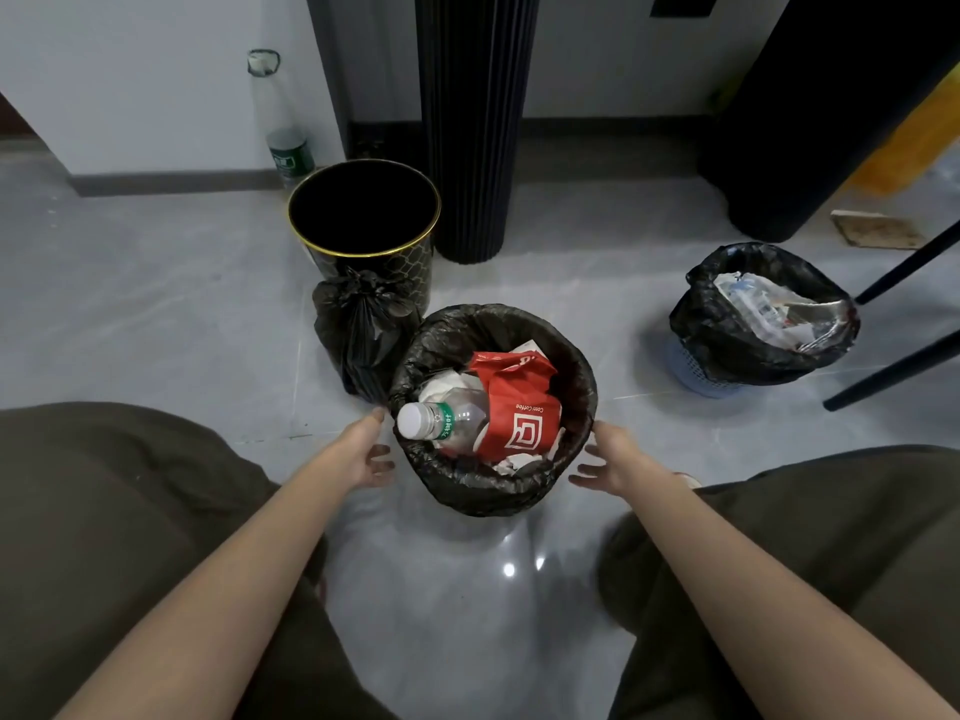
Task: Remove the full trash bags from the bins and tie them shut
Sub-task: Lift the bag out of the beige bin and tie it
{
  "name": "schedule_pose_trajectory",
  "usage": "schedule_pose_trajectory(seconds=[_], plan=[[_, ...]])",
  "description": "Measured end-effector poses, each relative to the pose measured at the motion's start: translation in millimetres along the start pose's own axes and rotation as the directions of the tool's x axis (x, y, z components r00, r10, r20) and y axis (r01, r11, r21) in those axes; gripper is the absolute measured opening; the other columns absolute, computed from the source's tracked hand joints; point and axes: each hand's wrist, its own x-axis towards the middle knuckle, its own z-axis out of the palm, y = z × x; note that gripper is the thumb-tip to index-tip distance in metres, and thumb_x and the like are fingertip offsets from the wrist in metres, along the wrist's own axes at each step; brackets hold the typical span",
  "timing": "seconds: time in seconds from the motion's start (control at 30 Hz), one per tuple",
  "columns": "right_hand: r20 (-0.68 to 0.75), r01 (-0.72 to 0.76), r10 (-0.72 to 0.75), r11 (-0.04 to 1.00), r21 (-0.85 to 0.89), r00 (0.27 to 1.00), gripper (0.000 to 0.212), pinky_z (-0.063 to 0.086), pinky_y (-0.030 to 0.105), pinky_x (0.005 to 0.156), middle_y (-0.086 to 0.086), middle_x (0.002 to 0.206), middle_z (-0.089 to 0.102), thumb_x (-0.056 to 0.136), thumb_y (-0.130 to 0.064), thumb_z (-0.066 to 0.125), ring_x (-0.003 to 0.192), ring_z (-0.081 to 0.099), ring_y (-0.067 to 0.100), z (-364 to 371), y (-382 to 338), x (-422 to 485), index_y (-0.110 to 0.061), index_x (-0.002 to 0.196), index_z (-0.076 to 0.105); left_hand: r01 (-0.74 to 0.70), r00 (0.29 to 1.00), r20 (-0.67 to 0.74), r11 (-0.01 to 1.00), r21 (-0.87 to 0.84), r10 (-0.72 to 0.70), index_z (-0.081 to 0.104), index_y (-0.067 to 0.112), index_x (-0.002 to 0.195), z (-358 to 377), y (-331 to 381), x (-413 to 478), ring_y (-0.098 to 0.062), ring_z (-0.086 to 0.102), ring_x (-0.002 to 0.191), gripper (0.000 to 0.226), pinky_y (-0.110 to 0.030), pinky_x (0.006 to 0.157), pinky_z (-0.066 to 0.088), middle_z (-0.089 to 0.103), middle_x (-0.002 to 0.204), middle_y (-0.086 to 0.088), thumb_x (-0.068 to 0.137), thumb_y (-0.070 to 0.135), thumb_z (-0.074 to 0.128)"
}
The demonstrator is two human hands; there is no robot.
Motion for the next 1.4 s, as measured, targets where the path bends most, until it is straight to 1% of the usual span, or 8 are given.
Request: schedule_pose_trajectory(seconds=[0.07,0.13,0.4,0.63,0.8,1.07,1.2,1.4], plan=[[0.122,-0.109,0.098,0.990,0.085,0.988,0.037,0.050,0.050,0.081,0.013,0.125,0.045,0.093,-0.033,0.050,0.114,0.050,0.040,0,3,4,-0.011,0.122,0.044,0.038,0.997,0.063,0.999,-0.005,-0.038,0.041,0.019,0.134,3,-3,5,-0.034,0.050,0.111,0.047,-0.048,0.095,0.040,0.048,0.123,-0.014,0.095,0.046,0.039],[0.167,-0.156,0.134,0.980,0.127,0.977,0.029,0.050,0.045,0.069,0.015,0.118,0.055,0.092,-0.032,0.050,0.094,0.057,0.033,-2,6,7,-0.010,0.111,0.051,0.054,0.992,0.114,0.998,-0.031,-0.051,0.051,0.014,0.117,7,-4,7,-0.027,0.055,0.095,0.035,-0.045,0.089,0.041,0.054,0.112,-0.009,0.095,0.039,0.040],[0.024,-0.040,0.038,0.991,0.128,0.999,0.012,0.048,0.031,0.062,0.005,0.085,0.058,0.095,-0.009,0.042,0.076,0.055,0.017,0,10,11,-0.012,0.096,0.054,0.060,0.996,0.078,0.992,-0.115,-0.051,0.050,0.014,0.079,11,-2,6,-0.013,0.052,0.071,0.018,-0.031,0.064,0.044,0.053,0.080,-0.002,0.094,0.023,0.048],[-0.205,0.196,-0.220,0.971,-0.134,0.954,0.023,0.054,0.044,0.069,0.022,0.117,0.054,0.094,-0.009,0.044,0.097,0.056,0.035,3,9,4,0.000,0.115,0.042,-0.138,0.987,-0.077,0.990,0.008,0.139,0.052,0.014,0.079,5,-2,5,-0.013,0.054,0.072,0.013,-0.038,0.078,0.050,0.055,0.080,-0.003,0.092,0.011,0.051],[-0.179,0.273,-0.472,0.734,-0.622,0.863,0.028,0.045,0.046,0.087,0.026,0.116,0.056,0.097,-0.017,0.043,0.105,0.055,0.042,7,12,-26,0.003,0.116,0.038,-0.294,0.938,-0.125,0.934,0.202,0.323,0.050,0.011,0.074,4,-1,-9,-0.020,0.058,0.068,0.016,-0.034,0.064,0.056,0.058,0.078,-0.010,0.089,0.006,0.049],[-0.129,0.457,-0.607,0.705,-0.543,0.784,0.006,0.038,0.040,0.083,0.022,0.107,0.054,0.097,-0.009,0.034,0.103,0.052,0.037,11,-29,-56,-0.006,0.096,0.029,-0.412,0.902,-0.092,0.904,0.112,0.422,0.043,0.015,0.072,3,38,-44,-0.015,0.052,0.065,0.023,-0.020,0.039,0.050,0.050,0.073,-0.006,0.089,0.001,0.050],[-0.269,0.523,-0.569,0.821,-0.229,0.777,0.009,0.044,0.043,0.082,0.001,0.080,0.043,0.093,-0.009,0.035,0.089,0.045,0.023,5,-46,-55,-0.015,0.086,0.034,-0.473,0.870,-0.133,0.880,0.039,0.474,0.040,0.018,0.071,-2,61,-62,-0.013,0.051,0.065,0.027,-0.018,0.039,0.049,0.047,0.073,-0.003,0.090,0.003,0.053],[-0.307,0.562,-0.758,0.639,-0.525,0.575,0.016,0.036,0.035,0.075,0.010,0.100,0.053,0.088,-0.009,0.045,0.092,0.049,0.028,-2,-44,-61,-0.007,0.104,0.044,-0.537,0.770,-0.161,0.764,0.359,0.617,0.053,0.020,0.086,-4,69,-55,-0.020,0.059,0.095,0.026,-0.035,0.078,0.048,0.061,0.101,-0.003,0.076,0.038,0.069]])
